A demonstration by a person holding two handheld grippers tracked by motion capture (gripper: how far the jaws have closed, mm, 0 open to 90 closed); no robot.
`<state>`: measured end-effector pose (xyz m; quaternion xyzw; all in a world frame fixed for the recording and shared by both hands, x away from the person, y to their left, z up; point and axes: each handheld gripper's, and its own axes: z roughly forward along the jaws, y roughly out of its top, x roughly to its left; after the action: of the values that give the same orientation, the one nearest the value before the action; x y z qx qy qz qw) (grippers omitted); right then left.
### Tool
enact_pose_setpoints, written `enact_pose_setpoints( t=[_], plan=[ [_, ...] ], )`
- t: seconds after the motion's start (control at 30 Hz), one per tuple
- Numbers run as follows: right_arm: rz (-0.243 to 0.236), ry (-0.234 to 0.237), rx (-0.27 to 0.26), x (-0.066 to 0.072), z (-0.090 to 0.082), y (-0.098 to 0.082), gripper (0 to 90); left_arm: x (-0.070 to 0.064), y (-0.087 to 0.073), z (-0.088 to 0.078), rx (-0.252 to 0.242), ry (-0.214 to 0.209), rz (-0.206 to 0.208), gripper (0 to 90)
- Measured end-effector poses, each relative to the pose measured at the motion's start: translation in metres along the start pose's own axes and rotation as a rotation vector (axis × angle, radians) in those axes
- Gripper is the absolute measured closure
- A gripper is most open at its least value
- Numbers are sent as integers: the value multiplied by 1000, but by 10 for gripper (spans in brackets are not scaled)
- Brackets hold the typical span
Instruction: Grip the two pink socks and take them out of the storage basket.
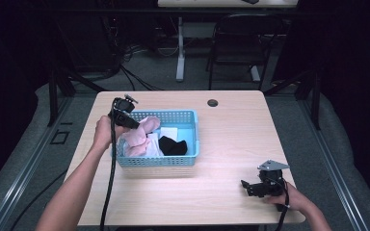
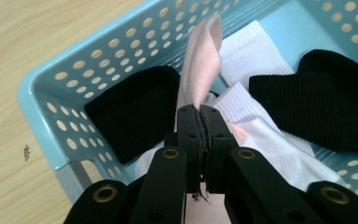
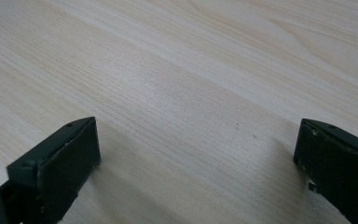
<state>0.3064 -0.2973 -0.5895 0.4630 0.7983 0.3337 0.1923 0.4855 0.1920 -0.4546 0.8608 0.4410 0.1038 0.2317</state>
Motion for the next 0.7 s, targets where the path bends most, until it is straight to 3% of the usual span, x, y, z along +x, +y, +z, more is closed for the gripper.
enact_pose_setpoints(
  t=[0.7],
  plan=[
    [0, 0, 0, 0, 0, 0, 0, -13, 15, -57, -101, 12, 69, 878]
  ],
)
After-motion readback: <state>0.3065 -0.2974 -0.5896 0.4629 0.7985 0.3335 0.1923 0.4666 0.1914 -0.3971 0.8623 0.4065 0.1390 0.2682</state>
